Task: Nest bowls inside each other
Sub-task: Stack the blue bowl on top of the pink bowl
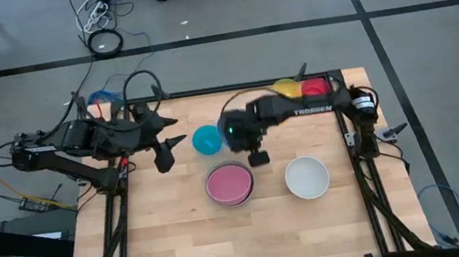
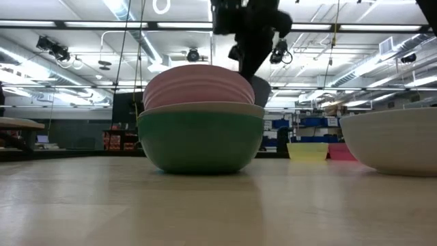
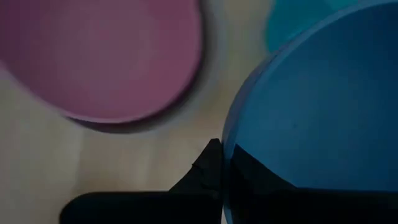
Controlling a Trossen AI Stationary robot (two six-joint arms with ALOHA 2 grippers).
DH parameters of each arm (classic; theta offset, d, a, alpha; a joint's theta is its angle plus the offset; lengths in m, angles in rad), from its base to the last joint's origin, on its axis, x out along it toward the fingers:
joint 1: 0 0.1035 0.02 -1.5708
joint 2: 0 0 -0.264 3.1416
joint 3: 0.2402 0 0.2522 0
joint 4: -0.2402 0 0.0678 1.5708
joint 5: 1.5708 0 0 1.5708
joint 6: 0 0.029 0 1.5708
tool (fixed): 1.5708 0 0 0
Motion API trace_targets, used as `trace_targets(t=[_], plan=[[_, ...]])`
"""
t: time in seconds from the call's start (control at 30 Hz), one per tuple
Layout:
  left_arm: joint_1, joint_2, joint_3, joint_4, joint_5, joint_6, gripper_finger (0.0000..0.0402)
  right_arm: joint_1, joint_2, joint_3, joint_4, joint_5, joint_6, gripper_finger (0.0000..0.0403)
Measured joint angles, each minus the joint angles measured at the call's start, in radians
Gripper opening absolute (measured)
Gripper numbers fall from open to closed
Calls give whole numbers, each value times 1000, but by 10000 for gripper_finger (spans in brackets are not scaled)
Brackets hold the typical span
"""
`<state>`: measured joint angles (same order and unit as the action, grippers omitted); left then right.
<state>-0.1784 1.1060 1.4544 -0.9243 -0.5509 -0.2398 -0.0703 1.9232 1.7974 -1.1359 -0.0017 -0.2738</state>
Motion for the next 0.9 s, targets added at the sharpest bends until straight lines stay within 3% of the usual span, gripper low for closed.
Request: trace_targets(t=[0.43,0.9], plan=[[0,0,0,-7,-54,-4,237,231,3,3,125,-59,178,1],[0,0,-1,-4,-61,-8,237,278,4,-5,230,-158,261,0]])
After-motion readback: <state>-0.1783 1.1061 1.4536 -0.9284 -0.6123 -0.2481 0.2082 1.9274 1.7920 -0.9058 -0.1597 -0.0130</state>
